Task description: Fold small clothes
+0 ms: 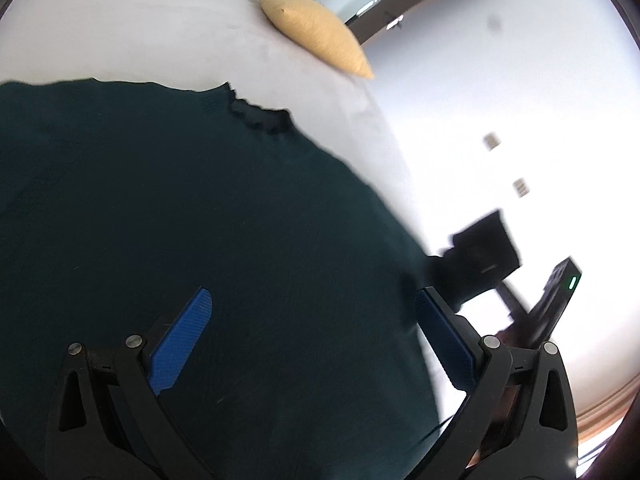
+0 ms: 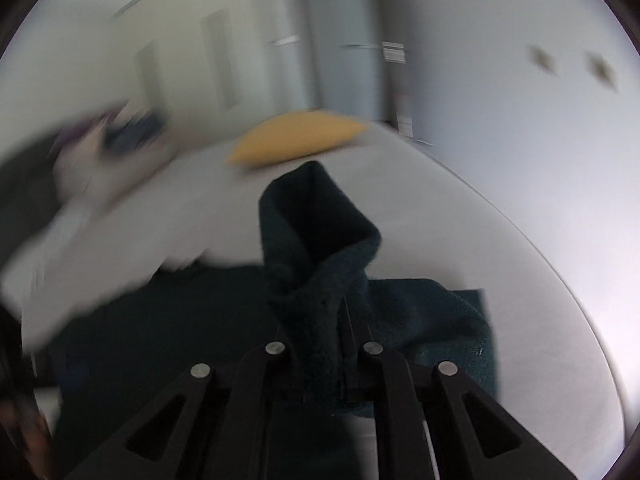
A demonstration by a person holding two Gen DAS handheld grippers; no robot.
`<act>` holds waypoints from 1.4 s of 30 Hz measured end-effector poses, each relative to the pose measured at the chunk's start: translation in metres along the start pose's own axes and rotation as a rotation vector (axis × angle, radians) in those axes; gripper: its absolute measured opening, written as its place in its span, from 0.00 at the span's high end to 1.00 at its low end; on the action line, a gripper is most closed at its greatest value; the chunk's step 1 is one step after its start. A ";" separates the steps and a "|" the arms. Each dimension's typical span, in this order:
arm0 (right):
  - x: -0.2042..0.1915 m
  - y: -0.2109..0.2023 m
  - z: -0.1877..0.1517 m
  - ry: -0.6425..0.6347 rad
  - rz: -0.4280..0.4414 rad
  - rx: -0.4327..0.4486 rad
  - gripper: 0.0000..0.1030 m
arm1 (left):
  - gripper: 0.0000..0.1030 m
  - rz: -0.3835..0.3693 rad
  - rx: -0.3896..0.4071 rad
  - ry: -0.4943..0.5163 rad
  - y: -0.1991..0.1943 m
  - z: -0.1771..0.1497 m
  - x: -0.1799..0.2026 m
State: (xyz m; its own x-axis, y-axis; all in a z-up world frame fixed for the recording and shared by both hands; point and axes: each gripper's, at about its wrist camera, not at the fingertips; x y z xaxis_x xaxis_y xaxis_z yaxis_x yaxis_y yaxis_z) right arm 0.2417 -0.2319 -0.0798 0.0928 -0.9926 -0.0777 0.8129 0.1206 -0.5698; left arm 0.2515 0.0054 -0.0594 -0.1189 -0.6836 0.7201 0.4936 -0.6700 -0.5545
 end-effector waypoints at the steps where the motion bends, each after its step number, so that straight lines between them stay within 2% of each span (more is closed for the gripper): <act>1: -0.039 0.009 -0.009 -0.120 0.010 -0.017 0.91 | 0.00 -0.030 -0.003 -0.019 0.002 0.004 -0.003; 3: -0.094 0.024 -0.032 -0.276 0.023 -0.043 0.91 | 0.00 -0.083 -0.025 -0.049 0.006 0.007 -0.006; 6: -0.137 0.047 -0.064 -0.349 0.029 -0.106 0.91 | 0.00 -0.149 -0.079 -0.104 0.021 0.009 -0.015; 11: -0.133 0.050 -0.079 -0.320 0.027 -0.130 0.90 | 0.00 -0.224 -0.141 -0.252 0.054 0.016 -0.037; 13: -0.139 0.050 -0.076 -0.285 0.054 -0.145 0.83 | 0.00 -0.233 -0.181 -0.274 0.069 0.019 -0.040; 14: -0.127 0.047 -0.075 -0.246 0.087 -0.160 0.76 | 0.00 -0.229 -0.196 -0.283 0.077 0.020 -0.042; 16: -0.110 0.043 -0.080 -0.153 0.155 -0.179 0.46 | 0.00 -0.235 -0.214 -0.285 0.089 0.016 -0.046; 18: -0.095 0.032 -0.082 -0.018 0.210 -0.175 0.36 | 0.00 -0.242 -0.224 -0.283 0.099 0.015 -0.046; 23: -0.053 0.011 -0.097 0.254 0.303 -0.178 0.35 | 0.03 -0.238 -0.237 -0.285 0.113 0.011 -0.040; 27: -0.028 -0.002 -0.114 0.419 0.378 -0.159 0.35 | 0.07 -0.222 -0.264 -0.263 0.105 0.006 -0.024; 28: -0.016 0.001 -0.113 0.479 0.408 -0.153 0.35 | 0.11 -0.209 -0.270 -0.257 0.108 0.006 -0.022; 30: 0.001 0.001 -0.116 0.559 0.428 -0.157 0.35 | 0.30 -0.191 -0.279 -0.258 0.113 0.004 -0.021; 32: 0.017 0.012 -0.113 0.648 0.429 -0.176 0.35 | 0.71 -0.165 -0.297 -0.255 0.117 -0.001 -0.024; 34: 0.031 0.015 -0.118 0.749 0.450 -0.181 0.35 | 0.76 -0.133 -0.300 -0.255 0.121 -0.003 -0.028; 35: 0.040 0.018 -0.119 0.807 0.460 -0.177 0.35 | 0.84 -0.124 -0.298 -0.254 0.122 -0.004 -0.031; 37: 0.051 0.020 -0.121 0.886 0.465 -0.161 0.35 | 0.92 -0.111 -0.282 -0.256 0.121 -0.004 -0.037; 42: 0.069 0.033 -0.113 0.986 0.452 -0.122 0.35 | 0.93 -0.097 -0.166 -0.253 0.102 0.024 -0.052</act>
State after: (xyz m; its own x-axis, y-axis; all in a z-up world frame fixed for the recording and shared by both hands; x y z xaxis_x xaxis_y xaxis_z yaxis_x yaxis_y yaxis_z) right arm 0.2099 -0.2950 -0.1961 -0.1771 -0.4181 -0.8910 0.7523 0.5263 -0.3964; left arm 0.3289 -0.0203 -0.1432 0.0698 -0.5342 0.8425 0.3403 -0.7811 -0.5234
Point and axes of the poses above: each gripper's, at about its wrist camera, not at the fingertips, and y roughly the way its jaws point, x to its right, z to its top
